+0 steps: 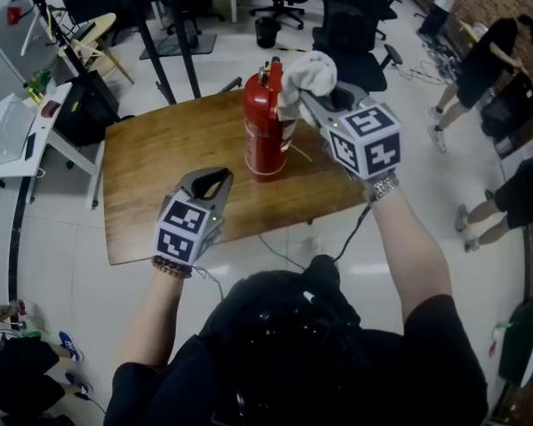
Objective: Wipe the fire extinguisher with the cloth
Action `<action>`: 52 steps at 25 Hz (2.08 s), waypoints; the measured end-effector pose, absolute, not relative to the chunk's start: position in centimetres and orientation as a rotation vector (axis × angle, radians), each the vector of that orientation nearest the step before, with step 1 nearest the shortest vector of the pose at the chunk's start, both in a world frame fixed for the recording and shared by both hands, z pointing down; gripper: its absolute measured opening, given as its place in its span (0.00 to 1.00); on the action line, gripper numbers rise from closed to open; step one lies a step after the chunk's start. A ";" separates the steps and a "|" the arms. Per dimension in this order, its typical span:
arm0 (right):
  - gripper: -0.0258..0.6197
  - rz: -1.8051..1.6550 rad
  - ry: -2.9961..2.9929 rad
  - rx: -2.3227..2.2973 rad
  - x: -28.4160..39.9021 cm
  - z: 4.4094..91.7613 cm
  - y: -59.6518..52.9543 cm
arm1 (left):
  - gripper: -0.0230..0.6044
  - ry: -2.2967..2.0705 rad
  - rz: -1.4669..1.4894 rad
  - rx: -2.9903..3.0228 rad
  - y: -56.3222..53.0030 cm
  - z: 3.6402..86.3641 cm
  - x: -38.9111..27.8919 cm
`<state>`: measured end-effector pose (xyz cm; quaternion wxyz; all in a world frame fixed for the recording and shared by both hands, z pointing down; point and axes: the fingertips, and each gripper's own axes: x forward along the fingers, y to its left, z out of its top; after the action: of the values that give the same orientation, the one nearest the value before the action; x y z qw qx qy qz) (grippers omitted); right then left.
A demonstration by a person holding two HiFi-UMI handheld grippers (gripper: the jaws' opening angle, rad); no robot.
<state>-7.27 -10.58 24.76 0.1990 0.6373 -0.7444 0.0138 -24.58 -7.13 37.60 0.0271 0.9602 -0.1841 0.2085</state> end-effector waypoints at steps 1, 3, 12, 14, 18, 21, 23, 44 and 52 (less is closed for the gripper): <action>0.23 0.044 -2.079 1.773 -7.3 25.0 -10.8 | 0.06 -0.573 0.642 2.964 -7.3 37.7 -24.6; 0.23 0.047 -2.072 1.753 -7.4 25.6 -11.3 | 0.06 -0.577 0.644 2.964 -7.8 37.8 -24.5; 0.18 0.058 -2.067 1.640 -8.1 29.1 -11.1 | 0.06 -0.573 0.670 2.974 -9.7 38.3 -22.7; 0.18 0.050 -2.069 1.630 -8.3 29.5 -11.0 | 0.06 -0.568 0.671 2.974 -9.8 38.5 -22.1; 0.17 0.024 -2.072 1.609 -8.4 30.0 -10.7 | 0.06 -0.555 0.686 2.969 -9.9 38.8 -21.0; 0.17 0.025 -2.068 1.594 -8.4 30.6 -10.3 | 0.06 -0.559 0.695 2.964 -10.1 38.9 -20.5; 0.17 0.040 -2.062 1.588 -8.3 31.1 -9.9 | 0.06 -0.552 0.702 2.963 -10.0 39.0 -20.2; 0.16 0.373 -2.022 1.507 -7.7 43.4 -8.1 | 0.06 -0.505 0.790 2.922 -9.2 41.4 -19.1; 0.16 0.480 -1.991 1.437 -7.1 48.2 -7.9 | 0.05 -0.513 0.826 2.883 -9.0 42.7 -18.4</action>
<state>-7.11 -7.89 48.20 0.3146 0.5453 -0.7553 0.1820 -18.44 -8.97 42.74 0.0494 0.9464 -0.1683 0.2712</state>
